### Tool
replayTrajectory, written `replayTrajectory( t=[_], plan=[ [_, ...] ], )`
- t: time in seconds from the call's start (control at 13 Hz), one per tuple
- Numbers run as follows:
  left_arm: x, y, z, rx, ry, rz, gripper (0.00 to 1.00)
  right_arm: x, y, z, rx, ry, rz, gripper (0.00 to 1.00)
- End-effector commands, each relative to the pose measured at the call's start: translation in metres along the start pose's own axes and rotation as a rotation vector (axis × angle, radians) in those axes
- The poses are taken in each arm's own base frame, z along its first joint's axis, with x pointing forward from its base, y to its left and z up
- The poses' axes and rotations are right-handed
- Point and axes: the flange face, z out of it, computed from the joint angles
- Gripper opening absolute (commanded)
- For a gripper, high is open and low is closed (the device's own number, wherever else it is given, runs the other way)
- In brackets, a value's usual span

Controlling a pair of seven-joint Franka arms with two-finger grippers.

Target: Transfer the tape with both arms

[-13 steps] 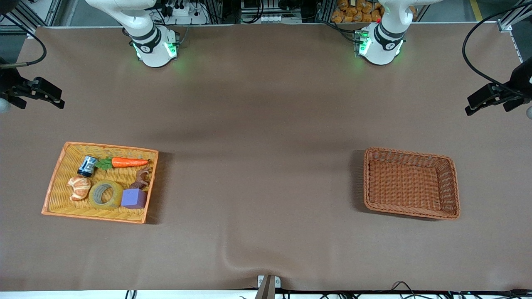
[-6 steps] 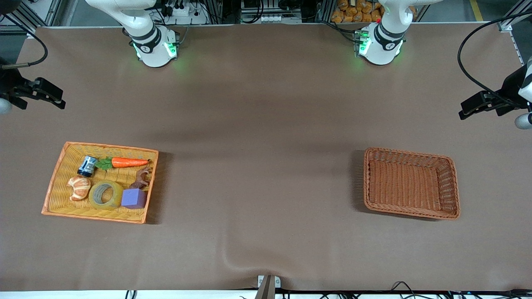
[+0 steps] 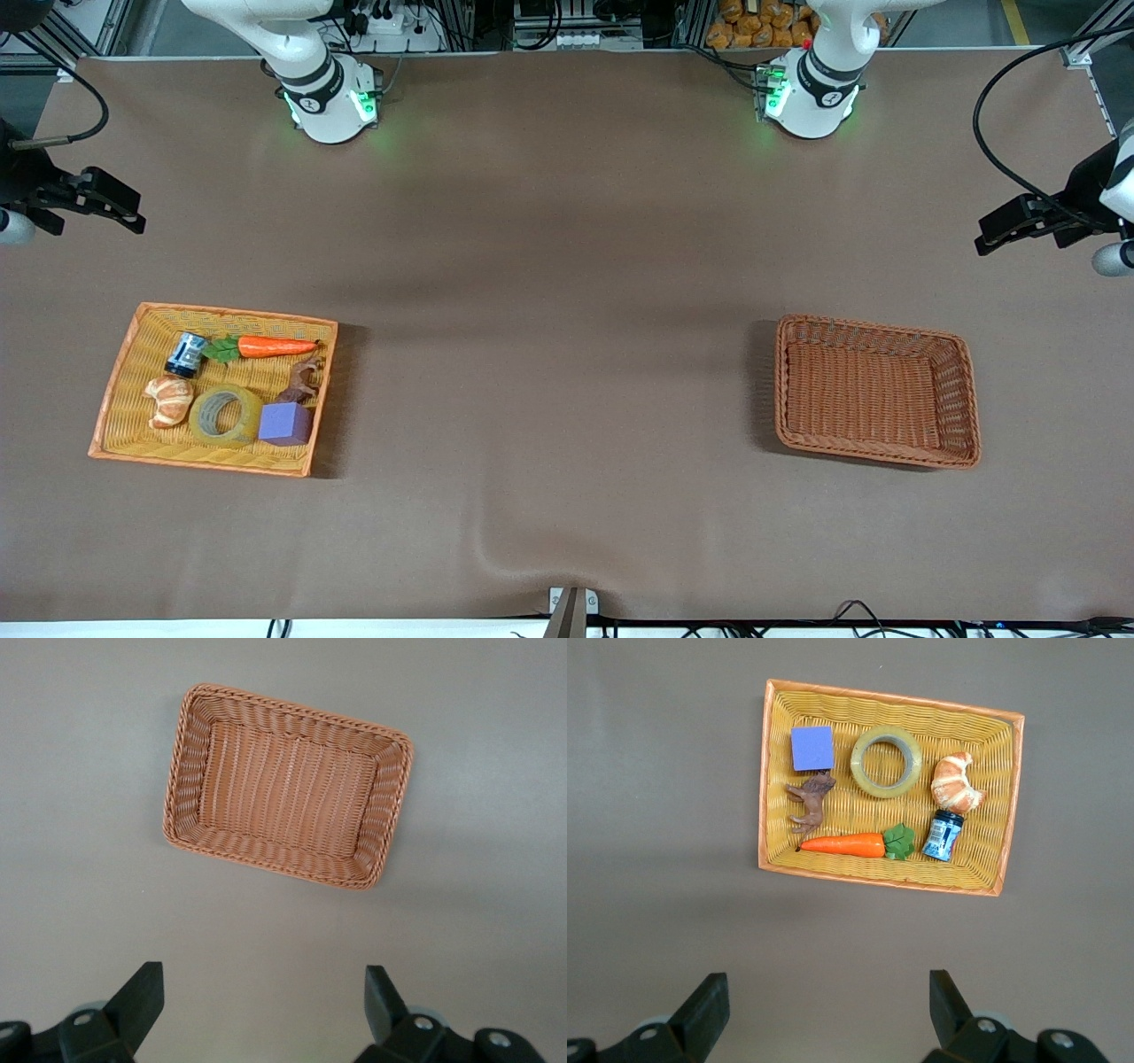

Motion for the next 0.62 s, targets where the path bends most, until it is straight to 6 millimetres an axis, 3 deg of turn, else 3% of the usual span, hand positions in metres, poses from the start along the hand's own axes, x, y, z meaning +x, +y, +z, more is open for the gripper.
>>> replayTrajectory(
  t=[0.0, 0.38, 0.46, 0.54],
  plan=[
    [0.001, 0.005, -0.002, -0.008, -0.012, 0.031, 1.00, 0.004, -0.003, -0.001, -0.021, -0.001, -0.007, 1.00],
    [0.004, 0.004, 0.003, -0.008, -0.022, 0.029, 1.00, 0.003, -0.004, 0.000, -0.020, -0.008, -0.010, 1.00],
    [0.004, 0.004, 0.004, -0.006, -0.023, 0.029, 1.00, 0.007, -0.005, 0.007, -0.020, -0.019, -0.019, 1.00],
    [0.004, 0.004, 0.004, -0.006, -0.023, 0.029, 1.00, 0.024, -0.006, 0.037, -0.027, -0.069, -0.017, 1.00]
  ],
)
